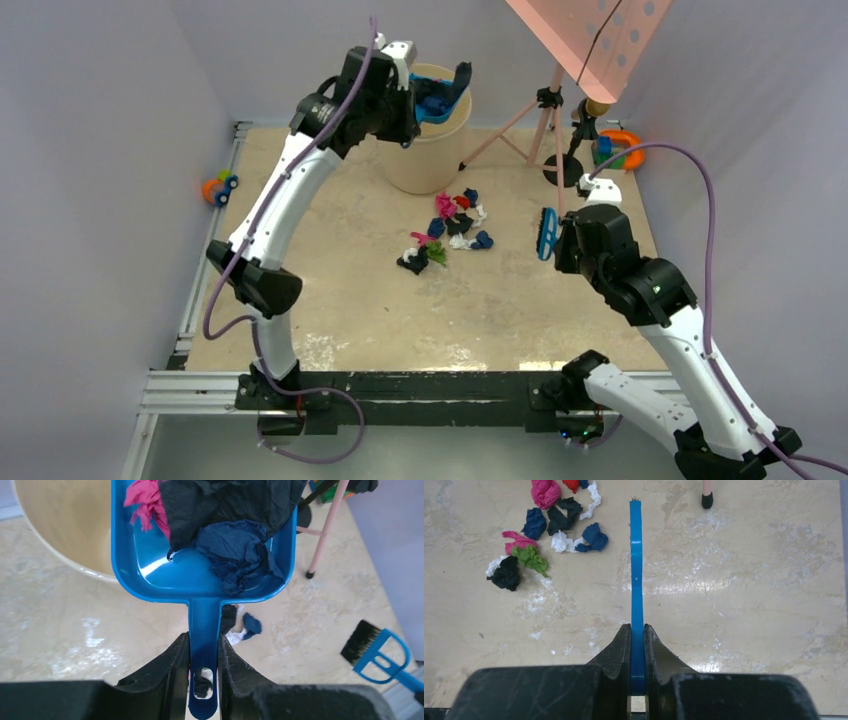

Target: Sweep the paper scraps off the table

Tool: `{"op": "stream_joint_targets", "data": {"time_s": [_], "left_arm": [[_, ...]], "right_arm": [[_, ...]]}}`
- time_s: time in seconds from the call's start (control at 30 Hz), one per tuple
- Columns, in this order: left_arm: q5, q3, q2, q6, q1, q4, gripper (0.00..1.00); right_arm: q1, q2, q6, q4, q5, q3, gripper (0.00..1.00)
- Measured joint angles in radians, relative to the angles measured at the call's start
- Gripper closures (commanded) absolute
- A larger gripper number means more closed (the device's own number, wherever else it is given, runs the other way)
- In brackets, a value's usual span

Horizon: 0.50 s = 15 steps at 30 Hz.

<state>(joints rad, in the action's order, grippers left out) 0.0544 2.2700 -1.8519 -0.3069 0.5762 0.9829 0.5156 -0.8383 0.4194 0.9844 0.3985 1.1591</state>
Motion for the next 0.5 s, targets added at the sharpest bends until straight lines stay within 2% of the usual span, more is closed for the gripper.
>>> {"op": "stream_joint_targets", "data": {"time_s": [0.07, 0.17, 0.23, 0.37, 0.5], "left_arm": [[-0.087, 0.067, -0.06, -0.055, -0.048, 0.01, 1.0], [-0.246, 0.034, -0.09, -0.182, -0.128, -0.009, 1.0], [-0.346, -0.067, -0.071, -0.282, -0.172, -0.082, 1.0], [-0.554, -0.383, -0.008, -0.569, -0.252, -0.405, 1.0], [-0.667, -0.485, -0.012, -0.79, -0.277, -0.614, 1.0]], "right_arm": [[0.0, 0.019, 0.011, 0.003, -0.013, -0.012, 1.0], [0.0, 0.042, 0.026, 0.004, -0.031, -0.026, 1.0], [0.0, 0.053, 0.034, 0.003, -0.04, -0.032, 1.0], [0.0, 0.063, 0.048, 0.003, -0.06, -0.043, 1.0], [0.0, 0.063, 0.056, 0.003, -0.08, -0.049, 1.0]]}}
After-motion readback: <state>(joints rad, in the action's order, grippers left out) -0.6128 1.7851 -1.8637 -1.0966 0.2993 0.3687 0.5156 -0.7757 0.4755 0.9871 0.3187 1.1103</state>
